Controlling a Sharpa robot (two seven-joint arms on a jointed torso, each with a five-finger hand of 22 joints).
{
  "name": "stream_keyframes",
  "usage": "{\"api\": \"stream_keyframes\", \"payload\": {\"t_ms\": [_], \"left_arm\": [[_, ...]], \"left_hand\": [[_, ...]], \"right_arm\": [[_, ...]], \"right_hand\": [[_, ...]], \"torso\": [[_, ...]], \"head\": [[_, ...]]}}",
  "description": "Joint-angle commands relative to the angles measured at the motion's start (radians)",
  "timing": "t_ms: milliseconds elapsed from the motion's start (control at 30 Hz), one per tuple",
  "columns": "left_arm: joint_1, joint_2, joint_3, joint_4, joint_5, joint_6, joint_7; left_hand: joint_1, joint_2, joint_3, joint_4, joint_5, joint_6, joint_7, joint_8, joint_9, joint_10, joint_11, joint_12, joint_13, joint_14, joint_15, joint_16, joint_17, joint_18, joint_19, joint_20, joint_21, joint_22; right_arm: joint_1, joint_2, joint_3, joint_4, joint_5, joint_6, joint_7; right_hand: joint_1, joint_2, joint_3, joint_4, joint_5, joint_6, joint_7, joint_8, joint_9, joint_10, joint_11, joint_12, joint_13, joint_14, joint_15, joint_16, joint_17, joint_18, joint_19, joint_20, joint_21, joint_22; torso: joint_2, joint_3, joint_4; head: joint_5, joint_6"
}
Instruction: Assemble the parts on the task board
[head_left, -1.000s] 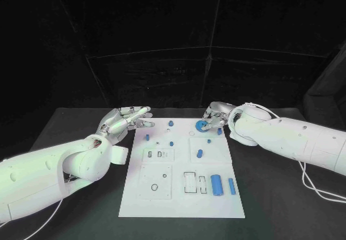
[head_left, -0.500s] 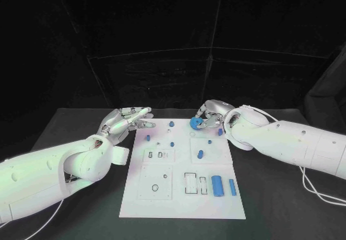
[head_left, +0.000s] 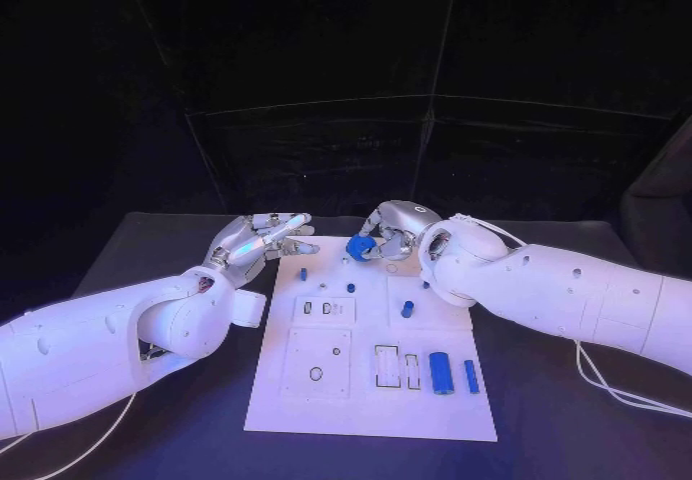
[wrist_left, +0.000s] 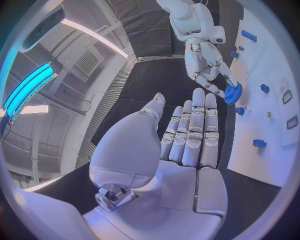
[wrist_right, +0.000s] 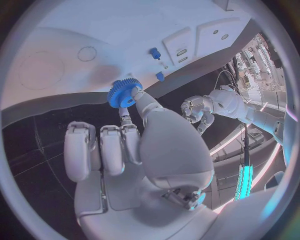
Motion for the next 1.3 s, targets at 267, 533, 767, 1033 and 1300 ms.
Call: {"api": "stream_keyframes", "payload": {"t_ms": [267,533,767,1033,1300], "left_arm": [[0.002,0.006,0.001,-0.002,0.004,0.013,0.003],[0.002,0.008,0.001,-0.005,0.004,0.015,0.002],[0.002,0.01,0.001,-0.01,0.004,0.017,0.001],[0.002,0.011,0.001,-0.014,0.004,0.018,0.0],[0.002,0.011,0.001,-0.014,0.004,0.02,-0.002]], "left_hand": [[0.003,0.009,0.0,-0.004,0.004,0.003,0.002,-0.004,-0.001,-0.001,0.002,-0.006,-0.001,0.002,-0.001,-0.003,0.001,0.014,0.009,0.0,-0.004,-0.001],[0.003,0.009,0.0,-0.004,0.004,0.003,0.002,-0.004,-0.001,-0.001,0.002,-0.006,-0.001,0.002,-0.001,-0.003,0.001,0.014,0.009,0.0,-0.004,-0.001],[0.003,0.01,0.0,-0.006,0.004,0.003,0.002,-0.005,-0.001,-0.001,0.002,-0.007,-0.002,0.002,-0.001,-0.004,0.002,0.014,0.009,0.0,-0.004,-0.001],[0.003,0.01,0.0,-0.006,0.004,0.003,0.002,-0.005,-0.001,-0.001,0.002,-0.007,-0.002,0.002,-0.001,-0.004,0.002,0.014,0.009,0.0,-0.004,-0.002],[0.003,0.01,0.0,-0.006,0.004,0.003,0.002,-0.005,-0.001,-0.001,0.002,-0.007,-0.002,0.002,-0.001,-0.004,0.002,0.014,0.009,0.0,-0.004,-0.002]], "right_arm": [[-0.018,0.08,0.0,-0.052,-0.059,0.039,-0.023],[-0.027,0.109,0.0,-0.08,-0.076,0.048,-0.039],[-0.028,0.117,0.0,-0.092,-0.083,0.039,-0.043],[-0.028,0.123,0.0,-0.099,-0.093,0.026,-0.069],[-0.028,0.124,0.0,-0.1,-0.092,0.045,-0.058]], "right_hand": [[-0.01,-0.001,0.013,0.007,-0.002,0.077,-0.039,-0.013,0.014,0.007,-0.002,-0.007,0.102,0.064,-0.001,0.0,0.053,-0.012,-0.001,0.002,0.001,0.07],[-0.013,-0.002,0.015,0.008,-0.005,0.076,-0.038,-0.016,0.013,0.006,-0.001,-0.008,0.101,0.064,0.0,-0.001,0.051,-0.012,-0.002,0.002,0.0,0.068],[-0.028,-0.014,0.011,0.013,-0.006,0.066,-0.033,-0.027,0.009,0.002,0.003,-0.016,0.095,0.064,0.003,-0.002,0.05,-0.012,-0.003,0.004,0.0,0.068],[-0.058,-0.051,-0.003,0.023,-0.026,-0.048,0.003,-0.094,-0.007,-0.061,0.035,-0.11,0.011,0.065,0.029,0.003,0.061,-0.011,-0.005,0.027,-0.002,0.064],[-0.105,-0.121,-0.086,0.075,-0.022,-0.193,0.026,-0.096,-0.009,-0.094,0.059,-0.159,-0.034,0.067,0.051,0.012,0.079,-0.011,-0.006,0.05,-0.003,0.064]], "torso": [[0.001,0.0016,-0.0012],[0.001,0.0028,-0.002],[0.001,0.0019,-0.003],[0.001,0.0025,-0.0019],[0.0,0.0019,-0.0026]], "head": [[0.003,-0.005],[0.006,-0.008],[0.006,-0.009],[0.003,-0.011],[0.004,-0.01]]}}
